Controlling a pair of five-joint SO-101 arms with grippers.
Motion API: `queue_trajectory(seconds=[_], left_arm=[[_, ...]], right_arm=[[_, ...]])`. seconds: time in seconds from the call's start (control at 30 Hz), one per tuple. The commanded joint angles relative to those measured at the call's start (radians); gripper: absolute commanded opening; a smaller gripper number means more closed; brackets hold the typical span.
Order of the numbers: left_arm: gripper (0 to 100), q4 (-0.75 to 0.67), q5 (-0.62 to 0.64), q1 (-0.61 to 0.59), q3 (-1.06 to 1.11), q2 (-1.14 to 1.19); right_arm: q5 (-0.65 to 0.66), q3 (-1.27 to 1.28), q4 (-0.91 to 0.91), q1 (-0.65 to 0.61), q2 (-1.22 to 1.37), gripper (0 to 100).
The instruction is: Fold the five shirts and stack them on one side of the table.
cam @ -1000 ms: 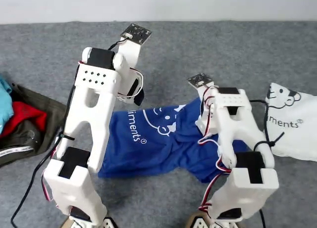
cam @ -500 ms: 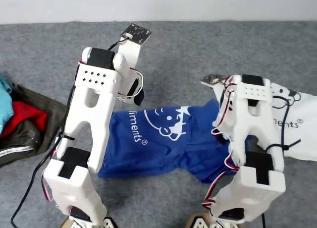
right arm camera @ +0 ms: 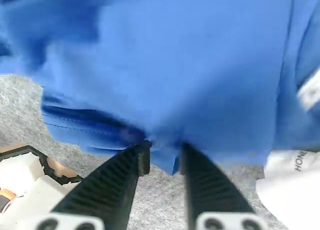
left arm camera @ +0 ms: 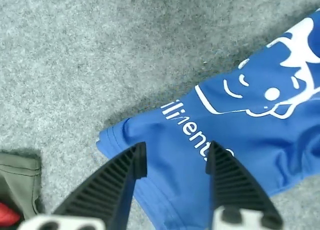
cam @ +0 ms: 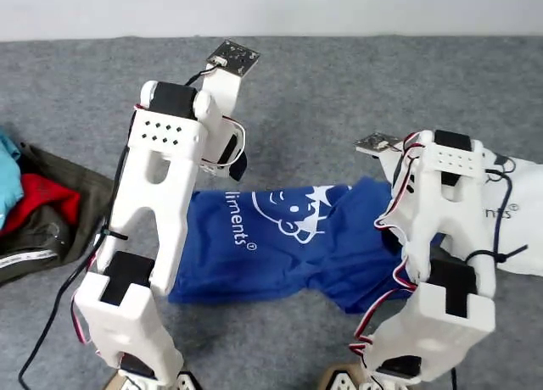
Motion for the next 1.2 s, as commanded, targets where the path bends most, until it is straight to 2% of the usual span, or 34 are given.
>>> queue_trajectory(seconds=[0.0,0.23,0.37,0.47,0.63,0.67,0.9,1.17], left_arm=[[20,0.025,-0.006,0.005,-0.001,-0.057],[20,0.025,-0.075,0.003,0.213,-0.060],[19,0.021,-0.080,0.002,0.318,-0.058],[13,-0.012,-0.081,-0.006,0.374,-0.057],[8,-0.120,-0.095,-0.058,0.407,-0.057],[8,-0.135,-0.094,-0.074,0.407,-0.057],[8,-0.236,-0.094,-0.172,0.438,-0.023],[8,-0.351,-0.098,-0.262,0.443,0.180]], right_arm=[[-0.032,-0.048,0.015,0.010,-0.015,19.9],[-0.075,-0.066,0.062,-0.028,-0.054,19.8],[-0.152,-0.110,0.036,-0.059,-0.102,19.7],[-0.219,-0.133,-0.051,-0.085,-0.105,16.6],[-0.319,-0.133,-0.297,-0.111,-0.084,1.1],[-0.331,-0.133,-0.334,-0.116,-0.067,0.8],[-0.301,-0.140,-0.467,-0.117,0.162,0.9],[-0.278,-0.235,-0.453,-0.022,0.325,0.9]])
